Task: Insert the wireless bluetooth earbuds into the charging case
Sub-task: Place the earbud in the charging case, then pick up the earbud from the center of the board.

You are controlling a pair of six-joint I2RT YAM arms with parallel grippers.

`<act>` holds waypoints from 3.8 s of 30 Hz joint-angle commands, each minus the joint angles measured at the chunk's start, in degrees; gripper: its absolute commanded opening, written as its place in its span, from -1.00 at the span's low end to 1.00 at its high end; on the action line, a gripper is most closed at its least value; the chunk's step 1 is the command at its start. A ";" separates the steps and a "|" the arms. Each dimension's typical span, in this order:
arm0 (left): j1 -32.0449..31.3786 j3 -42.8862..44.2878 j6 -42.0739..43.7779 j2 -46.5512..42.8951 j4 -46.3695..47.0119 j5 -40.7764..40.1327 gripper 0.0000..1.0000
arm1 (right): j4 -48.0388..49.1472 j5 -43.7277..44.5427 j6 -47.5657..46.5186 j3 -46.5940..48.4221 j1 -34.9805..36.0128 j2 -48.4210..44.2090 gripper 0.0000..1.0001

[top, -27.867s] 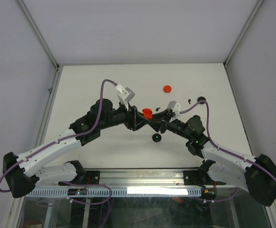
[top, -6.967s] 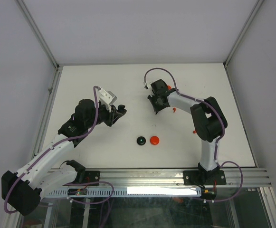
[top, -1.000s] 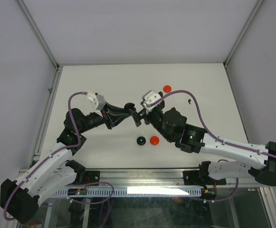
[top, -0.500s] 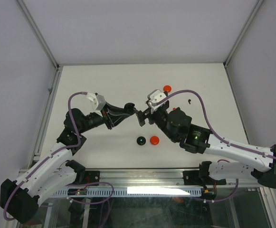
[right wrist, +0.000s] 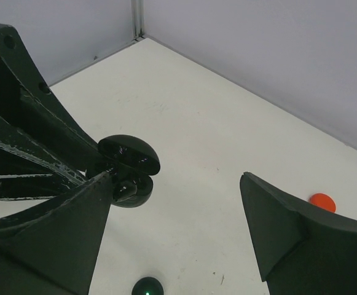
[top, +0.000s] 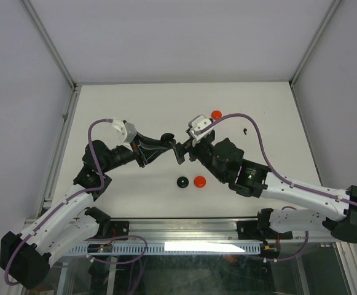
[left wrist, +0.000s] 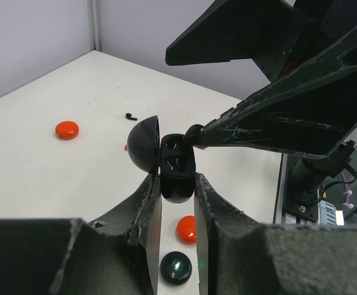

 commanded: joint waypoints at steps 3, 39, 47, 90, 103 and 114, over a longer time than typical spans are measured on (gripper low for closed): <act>0.69 1.11 0.70 -1.34 2.00 -0.16 -1.00 | 0.26 1.27 0.49 1.11 -0.87 0.57 0.75; 0.69 1.77 2.23 -3.10 -1.19 -3.40 -1.00 | -15.39 -10.81 10.74 0.64 -32.46 7.53 0.70; 0.69 2.16 3.06 -4.18 -2.06 -3.25 -1.00 | -16.53 -15.73 14.16 2.56 -48.02 20.33 0.46; 0.69 2.90 5.25 -3.88 -3.67 -2.36 -1.00 | -15.92 -17.31 24.42 15.63 -63.54 50.28 -0.48; 0.69 2.77 5.61 -3.45 -3.77 -2.31 -1.00 | -15.35 -21.86 23.15 11.02 -63.07 44.16 -0.78; 0.79 1.93 6.83 -3.07 -3.09 -5.64 -1.00 | -8.16 -33.86 28.79 -0.79 -60.64 22.36 -0.81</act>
